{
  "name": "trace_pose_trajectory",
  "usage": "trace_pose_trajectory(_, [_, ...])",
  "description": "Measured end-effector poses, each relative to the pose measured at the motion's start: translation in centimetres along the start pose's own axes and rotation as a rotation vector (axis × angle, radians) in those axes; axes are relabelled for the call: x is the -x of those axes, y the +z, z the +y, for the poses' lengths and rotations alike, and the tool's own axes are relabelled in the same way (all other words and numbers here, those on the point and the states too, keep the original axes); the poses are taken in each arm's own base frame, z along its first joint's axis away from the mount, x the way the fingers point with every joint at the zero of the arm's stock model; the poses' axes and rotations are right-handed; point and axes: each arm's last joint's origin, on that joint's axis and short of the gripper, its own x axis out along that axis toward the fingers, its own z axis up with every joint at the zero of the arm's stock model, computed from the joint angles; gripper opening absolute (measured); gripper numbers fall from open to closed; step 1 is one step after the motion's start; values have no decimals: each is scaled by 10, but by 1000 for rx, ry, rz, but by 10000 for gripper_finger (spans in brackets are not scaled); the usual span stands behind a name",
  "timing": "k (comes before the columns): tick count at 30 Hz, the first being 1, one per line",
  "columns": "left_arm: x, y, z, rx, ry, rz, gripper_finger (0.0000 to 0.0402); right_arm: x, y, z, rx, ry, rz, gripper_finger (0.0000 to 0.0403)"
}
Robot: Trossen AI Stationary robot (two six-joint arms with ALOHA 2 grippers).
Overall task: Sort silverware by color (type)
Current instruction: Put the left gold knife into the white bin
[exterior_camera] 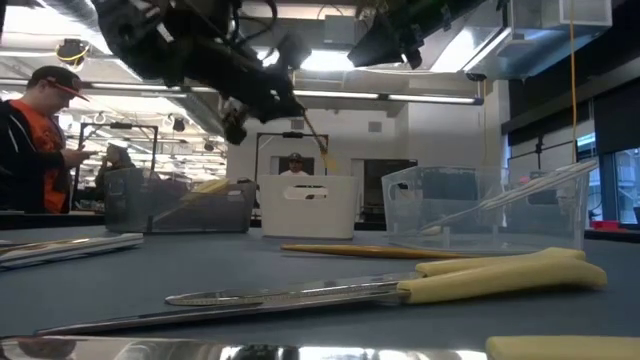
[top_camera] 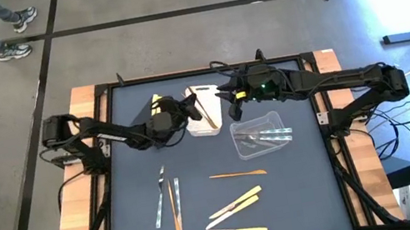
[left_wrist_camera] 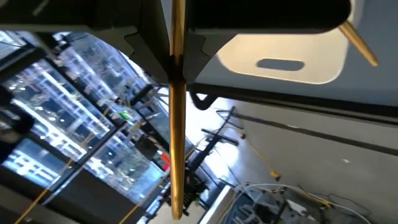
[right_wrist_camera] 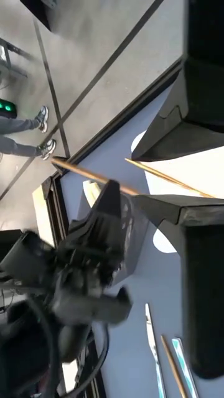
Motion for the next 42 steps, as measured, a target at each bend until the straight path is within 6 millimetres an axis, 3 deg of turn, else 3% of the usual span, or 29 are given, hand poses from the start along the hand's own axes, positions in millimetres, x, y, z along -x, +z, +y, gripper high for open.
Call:
trace_pose_trajectory(8, [-15, -23, 21, -15, 75, 33, 20, 0, -1, 0, 3, -1, 13, 83])
trace_pose_trajectory(18, [-20, -43, 34, -53, 117, 74, 22, 0, -2, 0, 4, -2, 19, 83])
trace_pose_trajectory(42, [-19, -47, 37, -77, 115, 120, 35, 0, -2, 0, 4, -1, 20, 83])
